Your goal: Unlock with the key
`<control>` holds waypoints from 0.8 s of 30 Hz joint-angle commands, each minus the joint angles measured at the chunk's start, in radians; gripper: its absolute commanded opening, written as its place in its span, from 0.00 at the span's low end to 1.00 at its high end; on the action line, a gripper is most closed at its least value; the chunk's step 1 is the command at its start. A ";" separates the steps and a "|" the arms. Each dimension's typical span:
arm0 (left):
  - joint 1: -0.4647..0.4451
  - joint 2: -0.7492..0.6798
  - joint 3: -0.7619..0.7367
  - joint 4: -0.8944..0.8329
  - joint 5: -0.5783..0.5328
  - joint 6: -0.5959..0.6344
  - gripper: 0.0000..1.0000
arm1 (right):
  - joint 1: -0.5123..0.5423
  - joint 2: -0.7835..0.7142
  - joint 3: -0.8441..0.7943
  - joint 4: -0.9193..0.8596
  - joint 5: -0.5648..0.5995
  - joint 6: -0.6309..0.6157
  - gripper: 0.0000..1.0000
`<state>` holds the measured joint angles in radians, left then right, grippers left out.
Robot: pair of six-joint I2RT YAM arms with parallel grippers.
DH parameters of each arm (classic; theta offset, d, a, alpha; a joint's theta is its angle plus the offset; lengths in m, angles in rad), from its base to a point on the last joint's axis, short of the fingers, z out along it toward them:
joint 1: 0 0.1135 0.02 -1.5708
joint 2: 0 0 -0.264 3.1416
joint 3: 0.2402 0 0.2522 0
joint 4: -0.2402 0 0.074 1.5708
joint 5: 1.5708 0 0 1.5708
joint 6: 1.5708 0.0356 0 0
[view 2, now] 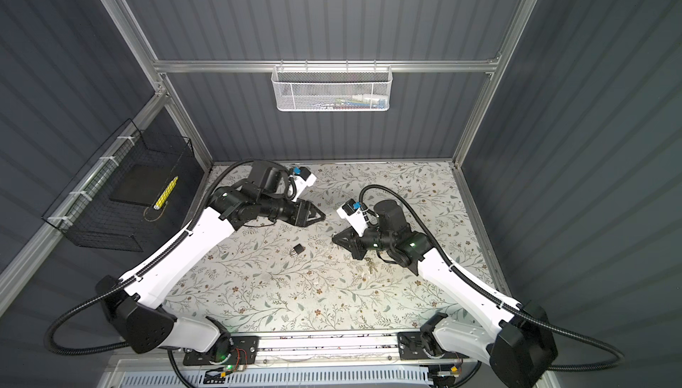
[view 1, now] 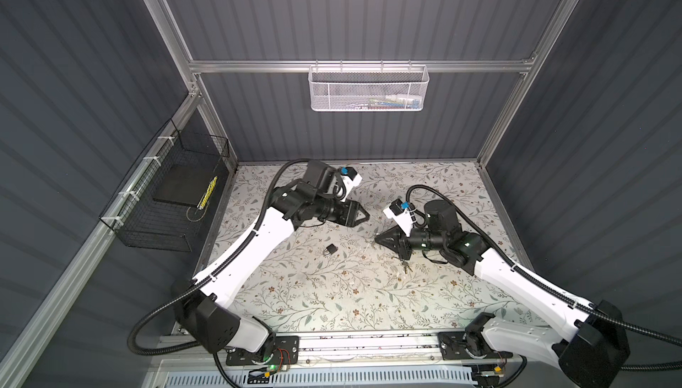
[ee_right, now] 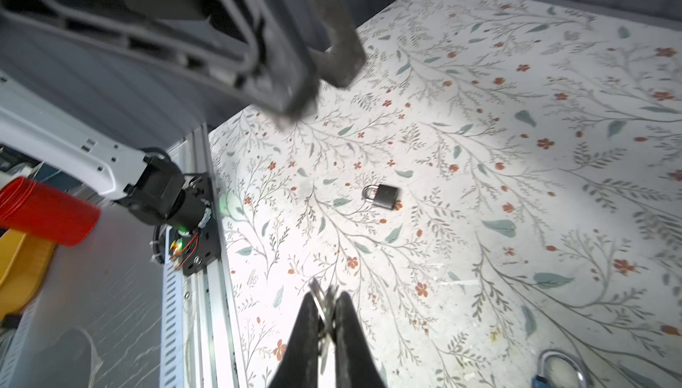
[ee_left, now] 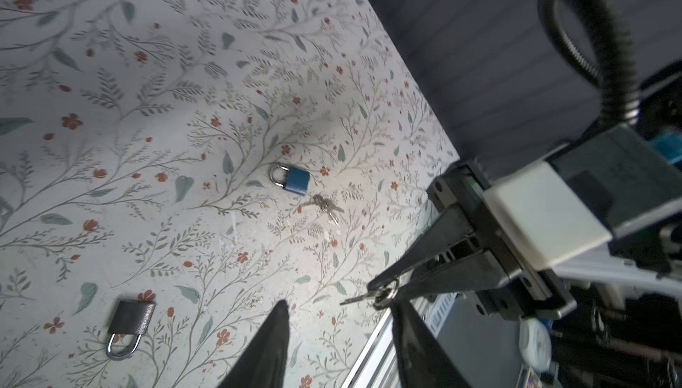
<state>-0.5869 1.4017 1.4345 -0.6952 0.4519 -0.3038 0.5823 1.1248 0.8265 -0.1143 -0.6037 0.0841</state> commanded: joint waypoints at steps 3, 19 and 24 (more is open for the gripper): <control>0.041 -0.132 -0.182 0.233 -0.095 -0.180 0.48 | -0.053 -0.055 -0.027 0.208 0.072 0.203 0.00; 0.039 -0.222 -0.547 1.028 0.094 -0.541 0.36 | -0.076 -0.048 -0.149 0.801 0.294 0.670 0.00; 0.039 -0.193 -0.569 1.160 0.143 -0.609 0.41 | -0.048 -0.032 -0.163 0.889 0.303 0.686 0.00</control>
<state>-0.5426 1.2015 0.8749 0.2871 0.5274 -0.8368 0.5175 1.0851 0.6739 0.6403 -0.3279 0.7269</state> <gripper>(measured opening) 0.407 0.087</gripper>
